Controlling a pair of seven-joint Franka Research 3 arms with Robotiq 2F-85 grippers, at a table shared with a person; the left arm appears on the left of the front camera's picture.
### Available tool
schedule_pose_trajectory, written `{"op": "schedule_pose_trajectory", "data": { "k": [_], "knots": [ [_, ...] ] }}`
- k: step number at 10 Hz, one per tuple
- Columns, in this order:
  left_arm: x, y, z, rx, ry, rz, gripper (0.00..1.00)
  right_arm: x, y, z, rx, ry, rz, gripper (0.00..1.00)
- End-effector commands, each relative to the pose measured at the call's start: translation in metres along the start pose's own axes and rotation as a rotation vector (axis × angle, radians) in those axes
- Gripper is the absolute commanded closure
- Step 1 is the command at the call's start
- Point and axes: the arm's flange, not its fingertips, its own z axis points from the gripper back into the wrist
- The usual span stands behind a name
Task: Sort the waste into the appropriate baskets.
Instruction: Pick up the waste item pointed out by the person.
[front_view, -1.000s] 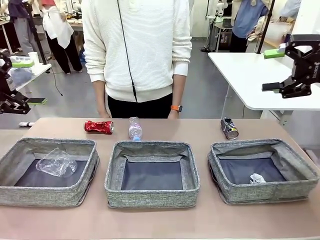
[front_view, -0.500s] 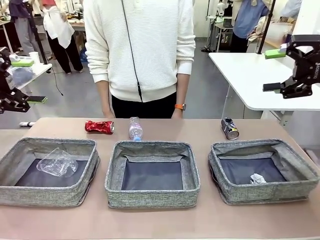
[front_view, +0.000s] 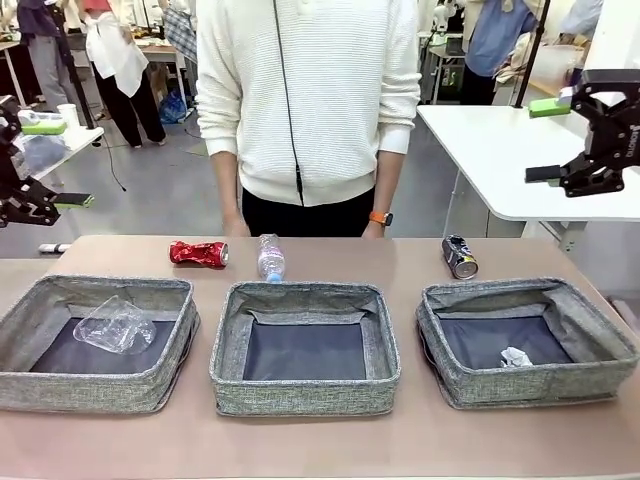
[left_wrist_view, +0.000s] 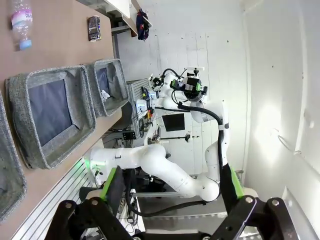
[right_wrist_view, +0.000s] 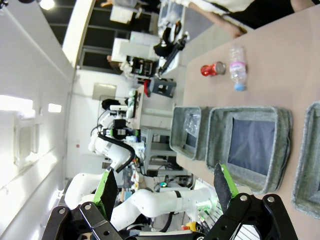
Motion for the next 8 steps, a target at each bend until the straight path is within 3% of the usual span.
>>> {"op": "schedule_pose_trajectory", "data": {
  "k": [1, 8],
  "knots": [
    [-0.0020, -0.0007, 0.0014, 0.001, 0.014, -0.016, 0.00, 0.0004, 0.0036, -0.0005, -0.002, 0.004, -0.021, 0.00],
    [-0.0020, -0.0007, 0.0014, 0.001, 0.014, -0.016, 0.00, 0.0004, 0.0036, -0.0005, -0.002, 0.004, -0.021, 0.00]
  ]
}}
